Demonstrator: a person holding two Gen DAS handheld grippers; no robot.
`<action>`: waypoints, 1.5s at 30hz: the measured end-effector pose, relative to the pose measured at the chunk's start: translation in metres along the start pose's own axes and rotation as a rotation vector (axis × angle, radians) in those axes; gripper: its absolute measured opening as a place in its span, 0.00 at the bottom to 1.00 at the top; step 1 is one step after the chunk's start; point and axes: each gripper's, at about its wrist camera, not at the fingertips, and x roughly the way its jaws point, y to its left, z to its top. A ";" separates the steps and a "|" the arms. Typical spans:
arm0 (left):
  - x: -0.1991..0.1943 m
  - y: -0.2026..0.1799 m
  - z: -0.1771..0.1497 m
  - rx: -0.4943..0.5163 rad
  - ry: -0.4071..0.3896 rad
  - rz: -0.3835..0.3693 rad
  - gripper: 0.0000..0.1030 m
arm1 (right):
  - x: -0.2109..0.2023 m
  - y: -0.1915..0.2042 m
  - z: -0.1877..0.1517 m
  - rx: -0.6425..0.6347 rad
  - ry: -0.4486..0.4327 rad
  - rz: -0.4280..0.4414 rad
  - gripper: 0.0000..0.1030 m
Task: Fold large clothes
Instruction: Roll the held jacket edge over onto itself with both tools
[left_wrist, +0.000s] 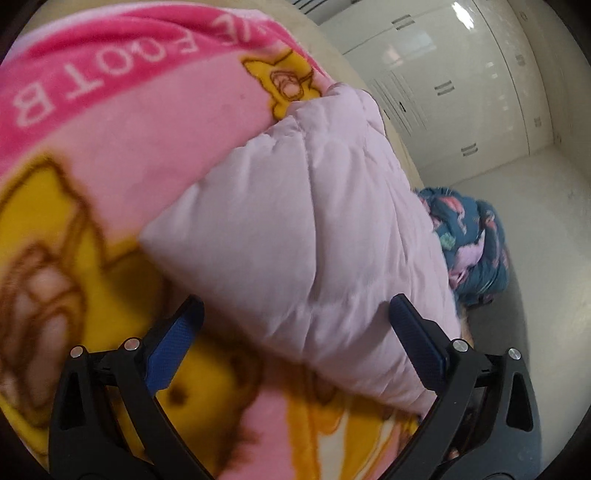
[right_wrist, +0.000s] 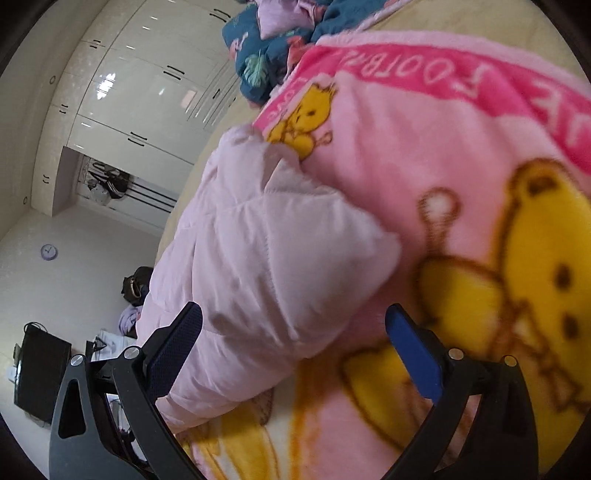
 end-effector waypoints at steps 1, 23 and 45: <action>0.004 0.000 0.003 -0.010 -0.002 0.000 0.91 | 0.006 0.002 0.001 0.000 0.010 0.001 0.96; -0.028 -0.084 0.009 0.428 -0.194 0.076 0.30 | 0.008 0.116 -0.016 -0.600 -0.108 -0.100 0.26; -0.118 -0.049 -0.086 0.576 -0.134 0.157 0.30 | -0.126 0.105 -0.127 -0.763 -0.123 -0.063 0.25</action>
